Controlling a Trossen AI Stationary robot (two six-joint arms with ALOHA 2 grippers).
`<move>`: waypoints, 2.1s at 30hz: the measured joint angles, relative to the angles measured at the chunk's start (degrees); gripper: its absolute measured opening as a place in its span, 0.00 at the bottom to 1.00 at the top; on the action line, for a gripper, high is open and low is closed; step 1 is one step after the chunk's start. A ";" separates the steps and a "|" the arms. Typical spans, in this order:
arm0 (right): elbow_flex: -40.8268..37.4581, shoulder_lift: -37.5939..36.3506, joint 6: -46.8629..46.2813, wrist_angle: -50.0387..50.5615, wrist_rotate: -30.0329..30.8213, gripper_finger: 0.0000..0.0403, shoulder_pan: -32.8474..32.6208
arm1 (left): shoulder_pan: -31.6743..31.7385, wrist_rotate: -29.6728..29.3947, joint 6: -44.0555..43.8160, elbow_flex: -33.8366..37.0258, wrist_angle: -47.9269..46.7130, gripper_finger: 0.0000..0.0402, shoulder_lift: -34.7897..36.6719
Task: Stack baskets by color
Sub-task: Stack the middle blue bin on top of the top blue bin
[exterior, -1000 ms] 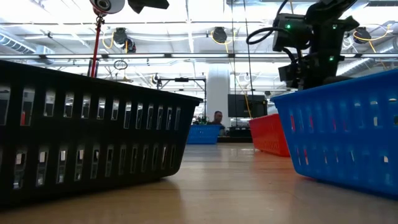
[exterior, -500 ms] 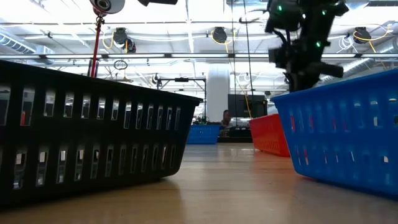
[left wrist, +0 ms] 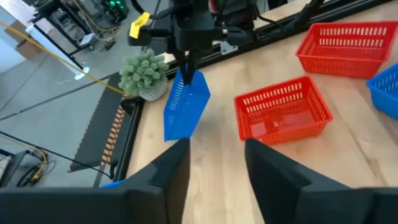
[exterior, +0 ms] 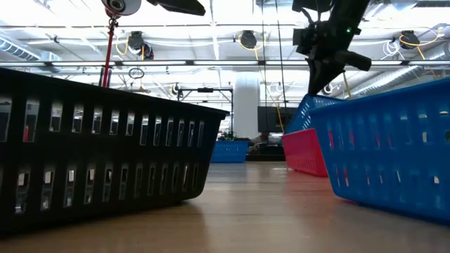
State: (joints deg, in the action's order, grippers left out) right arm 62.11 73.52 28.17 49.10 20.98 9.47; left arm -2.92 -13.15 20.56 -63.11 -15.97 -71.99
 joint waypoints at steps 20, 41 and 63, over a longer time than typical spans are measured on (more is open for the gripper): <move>-6.45 -0.17 19.74 -26.62 -1.95 0.00 1.03 | 14.14 15.72 2.88 -0.11 19.93 0.64 -17.95; -9.11 -0.17 26.75 -38.12 -6.31 0.00 1.28 | 20.03 25.10 4.48 -8.70 11.47 0.59 -27.43; -9.11 -0.17 30.20 -39.88 -6.05 0.00 -1.70 | 22.42 27.89 7.55 -8.70 11.10 0.24 -29.16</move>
State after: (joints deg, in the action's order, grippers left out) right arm 52.99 73.34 58.37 9.22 14.92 7.77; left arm 19.50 14.74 28.12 -71.81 -4.87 -101.14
